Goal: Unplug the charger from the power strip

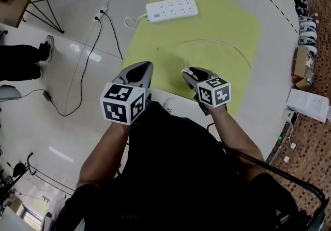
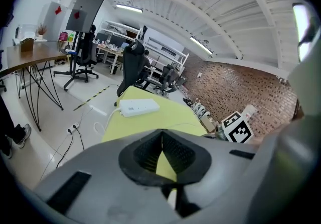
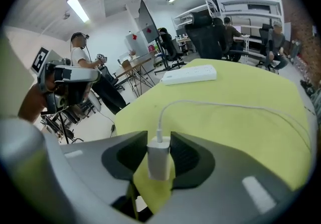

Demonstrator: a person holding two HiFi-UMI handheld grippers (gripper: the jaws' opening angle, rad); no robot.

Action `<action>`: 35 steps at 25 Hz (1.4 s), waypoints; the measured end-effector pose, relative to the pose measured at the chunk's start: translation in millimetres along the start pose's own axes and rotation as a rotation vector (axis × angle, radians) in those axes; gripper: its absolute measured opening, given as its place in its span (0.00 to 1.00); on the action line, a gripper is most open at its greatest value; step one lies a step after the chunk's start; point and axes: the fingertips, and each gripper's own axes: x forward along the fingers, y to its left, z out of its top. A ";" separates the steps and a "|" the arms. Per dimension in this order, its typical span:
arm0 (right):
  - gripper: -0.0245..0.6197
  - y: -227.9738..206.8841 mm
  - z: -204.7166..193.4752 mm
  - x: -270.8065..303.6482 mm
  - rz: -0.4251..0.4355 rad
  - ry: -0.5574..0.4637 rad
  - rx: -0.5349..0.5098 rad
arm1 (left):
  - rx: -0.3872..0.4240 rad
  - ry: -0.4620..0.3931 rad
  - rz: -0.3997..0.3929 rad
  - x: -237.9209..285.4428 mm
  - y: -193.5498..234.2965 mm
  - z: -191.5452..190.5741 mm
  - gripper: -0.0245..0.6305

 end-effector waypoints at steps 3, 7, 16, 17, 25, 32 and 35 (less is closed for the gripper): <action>0.26 0.1 0.5 -4.2 0.006 -0.025 -0.019 | 0.000 -0.012 0.014 -7.7 -9.7 -8.4 0.05; 0.26 4.0 8.8 -16.4 0.024 -0.069 -0.048 | 0.006 -0.036 0.050 -22.7 -19.1 -14.5 0.05; 0.12 19.6 3.5 -77.8 0.087 -0.209 -0.095 | -0.066 -0.127 0.090 -55.7 -74.5 -33.3 0.05; 0.06 20.5 2.0 -85.9 0.092 -0.235 -0.088 | -0.078 -0.134 0.094 -60.0 -81.3 -37.8 0.05; 0.04 39.7 -21.2 -132.0 0.151 -0.345 -0.031 | -0.064 -0.100 0.139 -96.5 -115.1 -76.3 0.05; 0.04 44.6 -18.9 -179.7 0.154 -0.448 0.020 | 0.039 -0.154 0.127 -117.7 -145.1 -49.9 0.05; 0.04 66.0 -28.1 -193.2 0.170 -0.461 0.015 | 0.060 -0.188 0.123 -140.9 -157.6 -55.8 0.05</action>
